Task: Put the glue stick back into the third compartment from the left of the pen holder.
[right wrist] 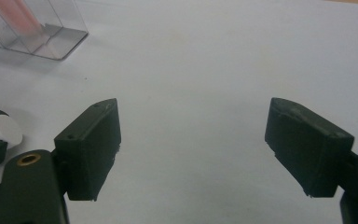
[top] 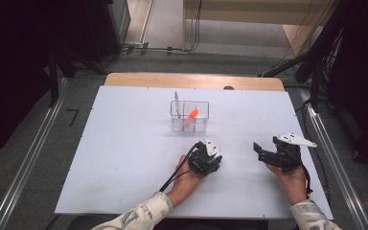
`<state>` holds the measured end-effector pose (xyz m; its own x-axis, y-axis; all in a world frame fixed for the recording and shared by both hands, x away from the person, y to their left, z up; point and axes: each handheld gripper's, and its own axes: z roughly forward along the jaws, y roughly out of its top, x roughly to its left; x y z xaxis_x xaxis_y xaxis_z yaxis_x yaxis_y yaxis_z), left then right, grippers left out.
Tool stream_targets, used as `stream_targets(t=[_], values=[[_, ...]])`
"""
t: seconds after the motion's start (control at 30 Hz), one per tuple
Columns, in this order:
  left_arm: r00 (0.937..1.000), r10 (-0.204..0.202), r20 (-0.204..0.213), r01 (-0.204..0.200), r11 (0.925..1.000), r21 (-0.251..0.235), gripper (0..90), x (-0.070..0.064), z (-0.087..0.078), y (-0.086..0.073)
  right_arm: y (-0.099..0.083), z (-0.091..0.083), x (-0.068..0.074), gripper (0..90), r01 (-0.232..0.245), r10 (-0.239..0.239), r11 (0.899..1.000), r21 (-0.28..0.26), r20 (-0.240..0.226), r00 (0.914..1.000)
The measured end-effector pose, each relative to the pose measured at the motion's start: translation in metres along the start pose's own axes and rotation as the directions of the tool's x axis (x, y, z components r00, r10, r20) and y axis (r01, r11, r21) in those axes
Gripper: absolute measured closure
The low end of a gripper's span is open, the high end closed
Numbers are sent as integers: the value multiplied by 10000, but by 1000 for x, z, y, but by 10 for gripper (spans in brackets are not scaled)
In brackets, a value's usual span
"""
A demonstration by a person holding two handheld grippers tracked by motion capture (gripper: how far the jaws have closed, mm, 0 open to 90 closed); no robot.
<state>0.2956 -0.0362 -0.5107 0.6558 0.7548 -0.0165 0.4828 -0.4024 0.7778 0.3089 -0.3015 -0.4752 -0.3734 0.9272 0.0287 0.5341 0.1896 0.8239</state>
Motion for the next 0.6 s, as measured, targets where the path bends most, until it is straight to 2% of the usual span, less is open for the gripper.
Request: stream_targets(t=[0.27,0.6], values=[[9998,-196,-96,194,9996,-208,662,7,-5,4,0,0,0,171,7,-7,10000,-2,2,10000],[9986,-486,-228,465,9952,-857,662,17,-22,21,0,0,0,171,-14,14,10000,3,16,10000]])
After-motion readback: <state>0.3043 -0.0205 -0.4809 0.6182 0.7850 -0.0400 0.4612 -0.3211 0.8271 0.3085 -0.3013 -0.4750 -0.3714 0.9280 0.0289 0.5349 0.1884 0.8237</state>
